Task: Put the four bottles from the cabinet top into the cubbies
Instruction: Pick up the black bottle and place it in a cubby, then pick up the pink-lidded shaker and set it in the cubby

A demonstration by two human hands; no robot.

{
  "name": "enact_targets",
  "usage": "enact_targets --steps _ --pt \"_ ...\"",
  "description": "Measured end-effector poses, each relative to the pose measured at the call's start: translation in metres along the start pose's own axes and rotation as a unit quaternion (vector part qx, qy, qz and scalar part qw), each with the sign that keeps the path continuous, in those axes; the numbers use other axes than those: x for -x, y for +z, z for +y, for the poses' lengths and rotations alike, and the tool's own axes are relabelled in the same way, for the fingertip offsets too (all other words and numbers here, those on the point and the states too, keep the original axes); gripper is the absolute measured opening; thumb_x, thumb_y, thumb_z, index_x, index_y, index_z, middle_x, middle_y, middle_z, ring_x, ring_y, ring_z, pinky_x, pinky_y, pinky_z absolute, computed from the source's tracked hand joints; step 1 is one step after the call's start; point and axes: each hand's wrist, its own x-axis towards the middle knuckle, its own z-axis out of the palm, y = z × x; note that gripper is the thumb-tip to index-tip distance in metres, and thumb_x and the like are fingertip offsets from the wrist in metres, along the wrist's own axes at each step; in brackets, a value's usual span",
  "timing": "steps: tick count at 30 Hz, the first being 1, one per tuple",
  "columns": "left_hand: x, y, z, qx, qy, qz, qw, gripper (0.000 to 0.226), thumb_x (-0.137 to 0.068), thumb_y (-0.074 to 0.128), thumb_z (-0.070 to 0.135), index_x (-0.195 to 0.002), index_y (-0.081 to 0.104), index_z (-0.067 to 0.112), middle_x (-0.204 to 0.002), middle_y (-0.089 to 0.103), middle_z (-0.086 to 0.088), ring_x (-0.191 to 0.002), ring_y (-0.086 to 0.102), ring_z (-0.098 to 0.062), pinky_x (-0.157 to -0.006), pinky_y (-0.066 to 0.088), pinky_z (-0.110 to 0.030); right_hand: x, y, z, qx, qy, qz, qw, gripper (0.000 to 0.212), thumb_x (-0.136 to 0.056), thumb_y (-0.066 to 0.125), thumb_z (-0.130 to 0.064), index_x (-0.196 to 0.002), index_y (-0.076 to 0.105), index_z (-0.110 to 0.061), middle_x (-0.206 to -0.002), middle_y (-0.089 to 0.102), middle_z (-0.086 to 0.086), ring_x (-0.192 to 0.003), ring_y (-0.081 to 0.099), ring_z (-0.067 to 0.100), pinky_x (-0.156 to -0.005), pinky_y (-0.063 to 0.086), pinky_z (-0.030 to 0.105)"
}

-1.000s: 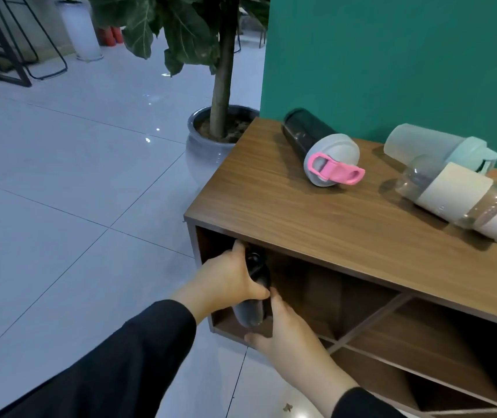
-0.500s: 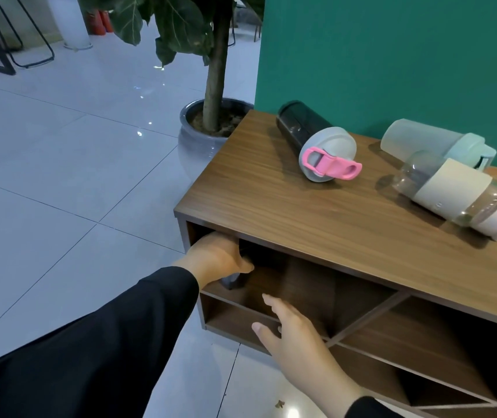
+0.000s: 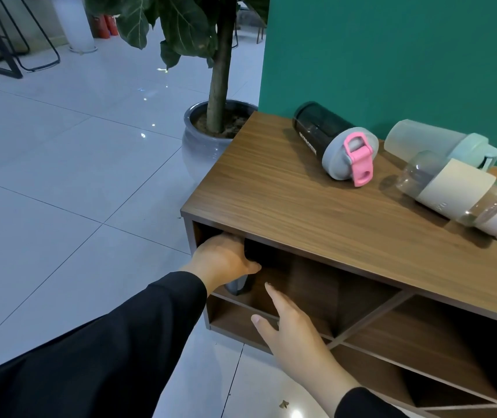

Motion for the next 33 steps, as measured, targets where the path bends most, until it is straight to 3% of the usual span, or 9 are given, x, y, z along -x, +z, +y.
enact_targets --steps 11,13,16,19,21,24,26,29,33 --pt "0.009 0.007 0.008 0.026 -0.006 0.034 0.999 0.063 -0.083 0.069 0.060 -0.132 0.061 0.021 -0.109 0.067 0.000 -0.095 0.065 -0.017 -0.086 0.059 -0.033 -0.006 0.000 -0.002 -0.003 -0.010 0.006 1.000 0.071 -0.098 0.055 -0.039 -0.156 0.015 -0.037 -0.161 0.028 -0.013 -0.146 0.029 0.007 -0.098 0.030 0.013" --pt "0.018 0.009 0.008 0.047 0.012 0.085 0.995 0.063 -0.085 0.066 0.061 -0.133 0.060 0.020 -0.114 0.067 -0.001 -0.098 0.064 -0.017 -0.086 0.057 -0.031 -0.004 -0.001 -0.003 -0.016 -0.009 0.012 1.000 0.070 -0.098 0.055 -0.039 -0.156 0.016 -0.036 -0.160 0.029 -0.014 -0.146 0.029 0.007 -0.099 0.030 0.014" --pt "0.049 0.019 0.004 0.109 0.060 0.228 0.966 0.040 -0.094 0.059 0.046 -0.120 0.069 0.018 -0.106 0.067 0.002 -0.093 0.061 -0.012 -0.076 0.049 -0.022 0.003 -0.004 -0.002 -0.031 -0.019 0.040 0.999 0.058 -0.099 0.054 -0.039 -0.152 0.032 -0.037 -0.150 0.042 -0.018 -0.138 0.039 0.004 -0.103 0.036 0.017" --pt "0.084 0.028 0.004 0.142 0.072 0.292 0.943 0.031 -0.096 0.048 0.039 -0.084 0.069 0.019 -0.079 0.061 0.009 -0.073 0.056 -0.010 -0.060 0.044 -0.021 0.022 -0.008 -0.005 0.001 -0.054 0.094 0.994 0.015 -0.099 0.053 -0.038 -0.108 0.065 -0.037 -0.099 0.065 -0.019 -0.093 0.060 -0.003 -0.076 0.054 0.018" --pt "0.101 0.030 0.012 0.170 0.056 0.306 0.935 0.031 -0.097 0.047 0.037 -0.073 0.060 0.022 -0.071 0.052 0.011 -0.065 0.048 -0.007 -0.056 0.035 -0.013 0.040 -0.014 -0.009 0.004 -0.097 0.138 0.986 0.022 -0.097 0.054 -0.041 -0.078 0.061 -0.033 -0.073 0.061 -0.010 -0.077 0.061 0.005 -0.061 0.051 0.025" --pt "0.122 0.025 0.041 0.279 -0.019 0.250 0.927 0.035 -0.100 0.050 0.037 -0.067 0.050 0.028 -0.065 0.049 0.009 -0.059 0.049 -0.006 -0.052 0.035 -0.012 0.066 -0.045 -0.028 0.008 -0.190 0.222 0.956 0.035 -0.094 0.050 -0.046 -0.064 0.056 -0.029 -0.069 0.057 -0.007 -0.065 0.058 0.014 -0.051 0.043 0.025" --pt "0.131 0.029 0.061 0.374 -0.072 0.189 0.905 0.045 -0.101 0.055 0.036 -0.059 0.044 0.027 -0.053 0.044 0.008 -0.051 0.046 -0.005 -0.049 0.035 -0.012 0.069 -0.083 -0.046 0.006 -0.236 0.277 0.932 0.030 -0.095 0.053 -0.037 -0.068 0.060 -0.025 -0.065 0.054 -0.009 -0.066 0.056 0.013 -0.056 0.041 0.022" --pt "0.137 0.043 0.074 0.440 -0.126 0.085 0.885 0.045 -0.102 0.053 0.039 -0.062 0.046 0.019 -0.050 0.040 0.007 -0.047 0.041 -0.005 -0.046 0.031 -0.012 0.045 -0.150 -0.072 0.084 -0.266 0.368 0.887 0.010 -0.093 0.061 -0.028 -0.096 0.066 -0.019 -0.093 0.061 -0.007 -0.090 0.056 0.011 -0.079 0.042 0.025" --pt "0.131 0.048 0.068 0.392 -0.121 0.036 0.911 0.040 -0.103 0.050 0.043 -0.069 0.050 0.021 -0.057 0.045 0.007 -0.052 0.044 -0.004 -0.047 0.032 -0.010 -0.023 -0.235 -0.093 0.267 -0.113 0.367 0.884 0.060 -0.086 0.068 -0.039 -0.137 0.050 -0.014 -0.134 0.054 0.013 -0.124 0.048 0.034 -0.104 0.038 0.048"
